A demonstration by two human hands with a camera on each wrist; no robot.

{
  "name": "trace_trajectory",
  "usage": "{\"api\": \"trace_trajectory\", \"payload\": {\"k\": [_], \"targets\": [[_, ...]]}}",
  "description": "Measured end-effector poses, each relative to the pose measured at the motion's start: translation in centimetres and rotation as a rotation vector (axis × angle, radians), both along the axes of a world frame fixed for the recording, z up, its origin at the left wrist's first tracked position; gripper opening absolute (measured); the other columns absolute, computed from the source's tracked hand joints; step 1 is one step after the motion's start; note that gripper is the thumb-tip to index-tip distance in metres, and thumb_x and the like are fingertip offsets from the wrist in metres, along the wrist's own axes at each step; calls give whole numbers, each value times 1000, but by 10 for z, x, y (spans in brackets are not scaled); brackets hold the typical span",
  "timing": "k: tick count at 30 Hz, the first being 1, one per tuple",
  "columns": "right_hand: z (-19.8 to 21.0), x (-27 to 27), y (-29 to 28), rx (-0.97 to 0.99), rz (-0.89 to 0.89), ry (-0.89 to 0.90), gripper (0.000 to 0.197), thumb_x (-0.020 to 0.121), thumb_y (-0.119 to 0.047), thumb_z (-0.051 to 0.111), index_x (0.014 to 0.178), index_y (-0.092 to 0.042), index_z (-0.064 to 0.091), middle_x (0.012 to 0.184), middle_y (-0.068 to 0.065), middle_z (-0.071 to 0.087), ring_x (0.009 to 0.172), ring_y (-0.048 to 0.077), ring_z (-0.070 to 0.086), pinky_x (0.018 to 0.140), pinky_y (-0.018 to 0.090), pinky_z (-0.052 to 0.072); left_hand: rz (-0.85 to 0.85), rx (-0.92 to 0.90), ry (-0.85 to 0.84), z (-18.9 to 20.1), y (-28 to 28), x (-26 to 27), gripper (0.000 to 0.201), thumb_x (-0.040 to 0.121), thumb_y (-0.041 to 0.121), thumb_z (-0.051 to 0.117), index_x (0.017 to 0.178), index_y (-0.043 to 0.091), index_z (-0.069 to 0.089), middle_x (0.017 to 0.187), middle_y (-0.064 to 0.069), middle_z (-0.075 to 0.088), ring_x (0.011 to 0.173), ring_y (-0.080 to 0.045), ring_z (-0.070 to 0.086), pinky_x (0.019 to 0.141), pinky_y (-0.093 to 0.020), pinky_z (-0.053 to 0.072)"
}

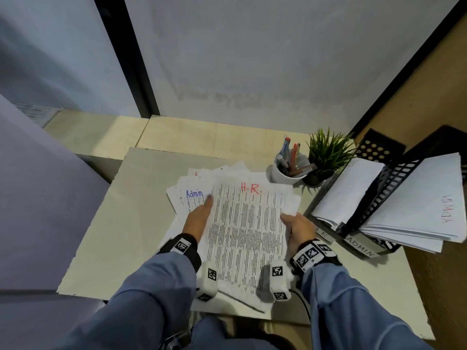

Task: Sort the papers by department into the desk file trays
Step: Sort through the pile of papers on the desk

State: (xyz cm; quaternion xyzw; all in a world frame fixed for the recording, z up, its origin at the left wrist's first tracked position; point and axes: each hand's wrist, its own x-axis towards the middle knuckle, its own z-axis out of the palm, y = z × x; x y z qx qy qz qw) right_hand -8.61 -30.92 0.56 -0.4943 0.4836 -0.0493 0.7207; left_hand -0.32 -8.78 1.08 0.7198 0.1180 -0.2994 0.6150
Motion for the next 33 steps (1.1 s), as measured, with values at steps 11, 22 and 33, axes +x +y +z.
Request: {"api": "trace_trajectory", "payload": {"k": [11, 22, 33], "targets": [[113, 28, 26, -524, 76, -515, 27, 84, 2, 60, 107, -10, 59, 97, 2, 65, 85, 1, 65, 68, 14, 54, 104, -101, -611, 86, -28, 3, 27, 87, 5, 57, 92, 30, 49, 92, 10, 60, 83, 1, 60, 67, -15, 54], [58, 3, 36, -357, 241, -85, 12, 82, 6, 58, 83, -3, 66, 73, 15, 65, 67, 16, 60, 63, 26, 55, 33, 124, -336, 21, -15, -17, 21, 91, 16, 57, 108, 7, 63, 96, -6, 67, 82, -20, 61, 78, -29, 46], [57, 0, -87, -837, 13, 208, 64, 89, -15, 55, 145, -4, 27, 149, 16, 31, 132, 29, 39, 111, 38, 33, -277, 204, -870, 124, -61, 18, 13, 89, 19, 57, 77, 22, 58, 57, 9, 50, 50, -6, 42, 47, -13, 32]]}}
